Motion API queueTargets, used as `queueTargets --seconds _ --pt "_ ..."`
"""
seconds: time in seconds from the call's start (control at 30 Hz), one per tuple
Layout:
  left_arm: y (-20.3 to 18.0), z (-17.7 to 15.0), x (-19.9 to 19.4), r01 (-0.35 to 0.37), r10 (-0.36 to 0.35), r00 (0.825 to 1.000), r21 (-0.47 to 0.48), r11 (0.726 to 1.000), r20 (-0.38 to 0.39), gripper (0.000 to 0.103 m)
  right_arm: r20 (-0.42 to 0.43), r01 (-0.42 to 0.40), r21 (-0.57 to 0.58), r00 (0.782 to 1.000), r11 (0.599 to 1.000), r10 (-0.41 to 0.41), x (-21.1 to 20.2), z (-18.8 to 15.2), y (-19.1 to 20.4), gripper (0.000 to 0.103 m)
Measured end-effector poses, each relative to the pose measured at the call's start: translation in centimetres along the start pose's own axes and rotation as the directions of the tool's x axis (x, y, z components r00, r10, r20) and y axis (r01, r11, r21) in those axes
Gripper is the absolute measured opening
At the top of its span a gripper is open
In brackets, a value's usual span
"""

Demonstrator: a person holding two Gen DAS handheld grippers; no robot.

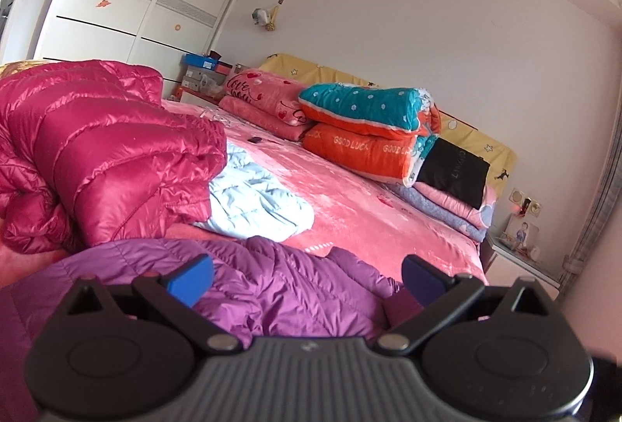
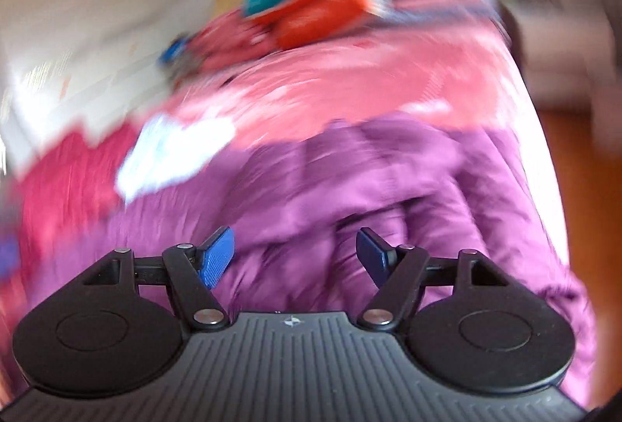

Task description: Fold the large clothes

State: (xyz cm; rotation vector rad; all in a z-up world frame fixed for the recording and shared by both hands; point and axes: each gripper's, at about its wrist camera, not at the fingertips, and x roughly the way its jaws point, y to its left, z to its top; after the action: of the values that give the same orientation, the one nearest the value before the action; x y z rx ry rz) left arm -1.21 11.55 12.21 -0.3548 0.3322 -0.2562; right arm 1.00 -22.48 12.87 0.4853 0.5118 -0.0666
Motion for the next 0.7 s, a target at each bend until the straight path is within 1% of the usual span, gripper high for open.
queueTargets --seconds 0.03,0.07,0.1,0.17,0.23,0.27,0.33,0.37,0.43,0.5,0.6,0.7 --pt "0.1 -0.1 0.1 0.004 -0.004 1.0 0.0 1.0 -0.002 0.102 0.015 -0.001 0.079 1.0 0.997 0.0 0.3 0.6 -1.3 0.088" --pt "0.2 -0.1 0.2 0.007 -0.007 1.0 -0.001 1.0 -0.004 0.102 0.027 -0.007 0.132 1.0 0.991 0.004 0.7 1.1 -2.2 0.089" --pt "0.2 -0.2 0.3 0.01 -0.01 1.0 -0.001 1.0 -0.005 0.102 0.039 -0.015 0.161 0.999 0.987 0.009 1.3 1.5 -2.9 0.088" --pt "0.5 -0.2 0.5 0.016 -0.016 1.0 -0.004 1.0 -0.005 0.102 0.033 -0.003 0.18 0.999 0.984 -0.003 2.6 1.9 -3.6 0.081" --pt "0.8 -0.1 0.6 0.016 -0.016 1.0 -0.012 1.0 -0.003 0.102 0.03 -0.001 0.221 1.0 0.975 -0.005 3.6 2.2 -3.7 0.051" --pt "1.0 0.0 0.7 0.015 -0.015 1.0 -0.017 1.0 -0.002 0.102 0.038 -0.001 0.236 0.999 0.972 -0.008 3.3 2.5 -3.7 0.046" --pt "1.5 0.1 0.8 0.005 -0.005 1.0 -0.031 0.999 0.003 0.102 0.065 0.001 0.205 0.998 0.979 -0.014 3.6 3.1 -2.1 0.038" --pt "1.8 0.2 0.8 0.0 0.001 1.0 -0.041 0.999 0.007 0.102 0.081 -0.01 0.172 0.997 0.985 -0.004 3.9 3.2 -0.9 0.036" --pt "2.5 0.5 0.8 -0.017 0.018 1.0 -0.067 0.998 0.019 0.102 0.109 -0.05 0.089 0.993 0.995 0.041 3.6 3.3 1.5 0.032" --pt "3.2 0.8 0.7 -0.026 0.029 0.999 -0.1 0.995 0.03 0.102 0.115 -0.111 0.005 0.987 0.994 0.109 4.0 3.5 4.5 0.031" --pt "4.1 1.1 0.4 -0.041 0.048 0.998 -0.139 0.989 0.045 0.102 0.073 -0.228 -0.08 0.97 0.97 0.234 5.0 3.0 8.7 0.031" --pt "4.7 1.3 0.2 -0.051 0.061 0.996 -0.157 0.986 0.059 0.102 -0.003 -0.308 -0.135 0.951 0.942 0.31 6.2 1.5 11.7 0.032"
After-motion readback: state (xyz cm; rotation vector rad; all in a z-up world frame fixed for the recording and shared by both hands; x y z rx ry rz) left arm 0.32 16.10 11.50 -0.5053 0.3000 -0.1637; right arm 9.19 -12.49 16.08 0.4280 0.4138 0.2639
